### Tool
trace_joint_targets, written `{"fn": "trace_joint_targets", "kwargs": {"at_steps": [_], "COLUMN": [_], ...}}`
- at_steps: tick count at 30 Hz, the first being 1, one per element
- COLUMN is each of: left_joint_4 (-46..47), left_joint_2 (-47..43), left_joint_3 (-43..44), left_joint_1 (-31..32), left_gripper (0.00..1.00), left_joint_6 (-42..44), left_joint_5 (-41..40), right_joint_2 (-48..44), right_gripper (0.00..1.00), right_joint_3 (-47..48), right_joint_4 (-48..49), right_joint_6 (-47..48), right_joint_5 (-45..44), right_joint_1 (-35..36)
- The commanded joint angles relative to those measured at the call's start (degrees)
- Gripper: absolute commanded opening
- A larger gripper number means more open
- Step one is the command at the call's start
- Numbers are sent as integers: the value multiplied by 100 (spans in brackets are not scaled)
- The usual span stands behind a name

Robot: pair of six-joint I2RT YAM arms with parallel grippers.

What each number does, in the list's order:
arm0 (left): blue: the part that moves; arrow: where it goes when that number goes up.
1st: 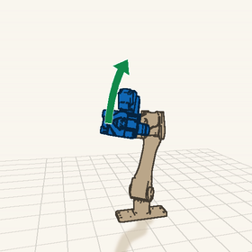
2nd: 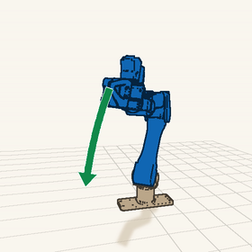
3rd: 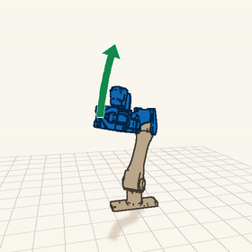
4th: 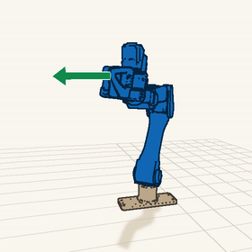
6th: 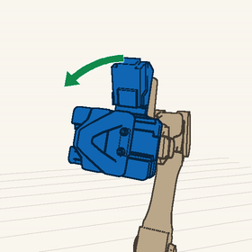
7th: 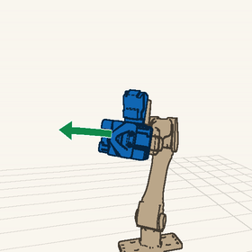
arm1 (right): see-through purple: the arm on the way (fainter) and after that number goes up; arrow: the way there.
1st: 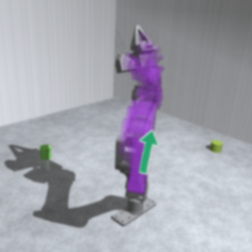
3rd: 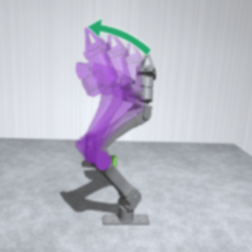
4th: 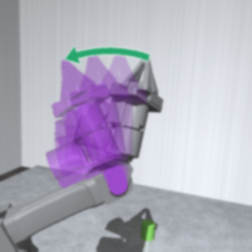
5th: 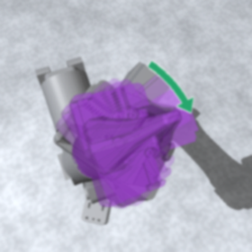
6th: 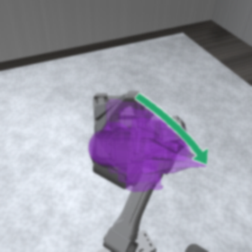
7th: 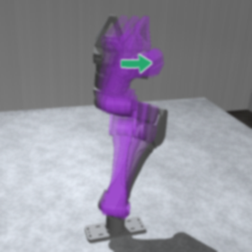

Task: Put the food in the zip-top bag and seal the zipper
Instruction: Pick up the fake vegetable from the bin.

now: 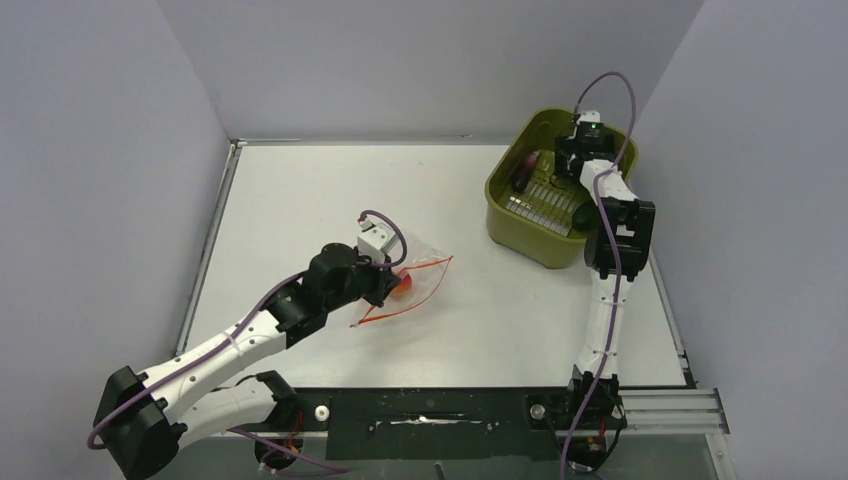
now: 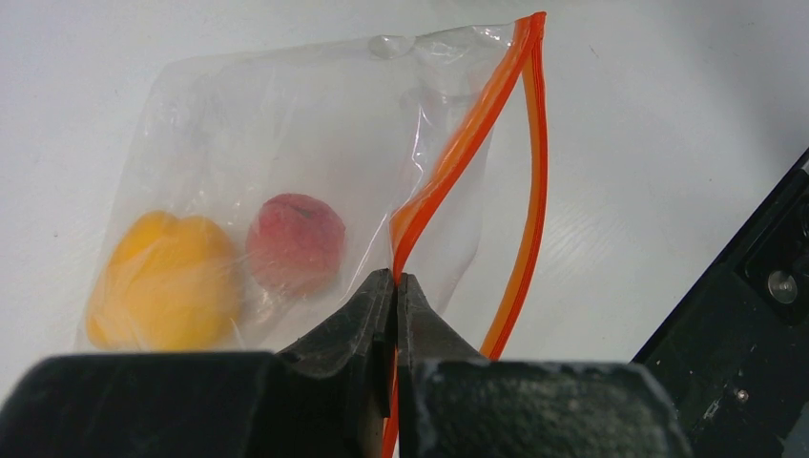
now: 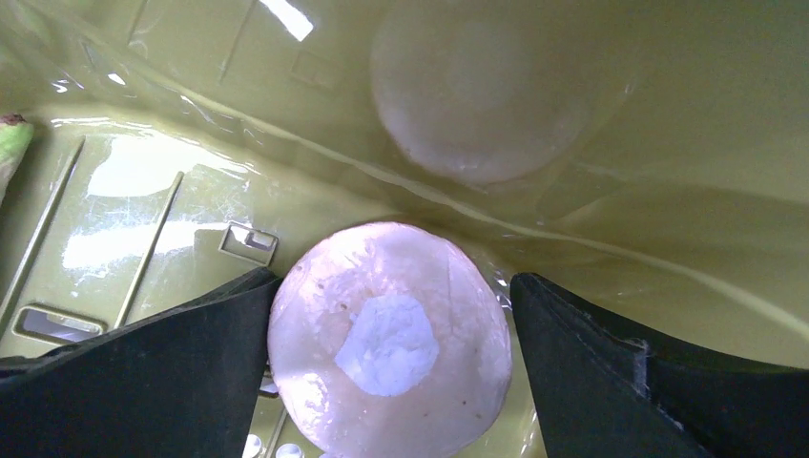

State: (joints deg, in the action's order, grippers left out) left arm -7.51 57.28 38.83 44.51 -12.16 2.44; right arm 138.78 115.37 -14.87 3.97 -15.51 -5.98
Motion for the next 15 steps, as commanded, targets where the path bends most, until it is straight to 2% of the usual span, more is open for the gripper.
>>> {"fn": "trace_joint_targets", "kwargs": {"at_steps": [1, 6, 15], "left_joint_4": [197, 227, 209], "left_joint_2": [-17, -2, -82], "left_joint_3": [204, 212, 189], "left_joint_1": [-42, -56, -83], "left_gripper": [0, 0, 0], "left_joint_6": [100, 92, 80], "left_joint_5": [55, 134, 127], "right_joint_2": [-5, -164, -414], "right_gripper": [90, 75, 69], "right_joint_3": [64, -156, -279], "right_joint_4": [81, 204, 204], "right_joint_6": [-36, -32, -14], "right_joint_5": [191, 290, 281], "right_joint_1": [-47, -46, -44]}}
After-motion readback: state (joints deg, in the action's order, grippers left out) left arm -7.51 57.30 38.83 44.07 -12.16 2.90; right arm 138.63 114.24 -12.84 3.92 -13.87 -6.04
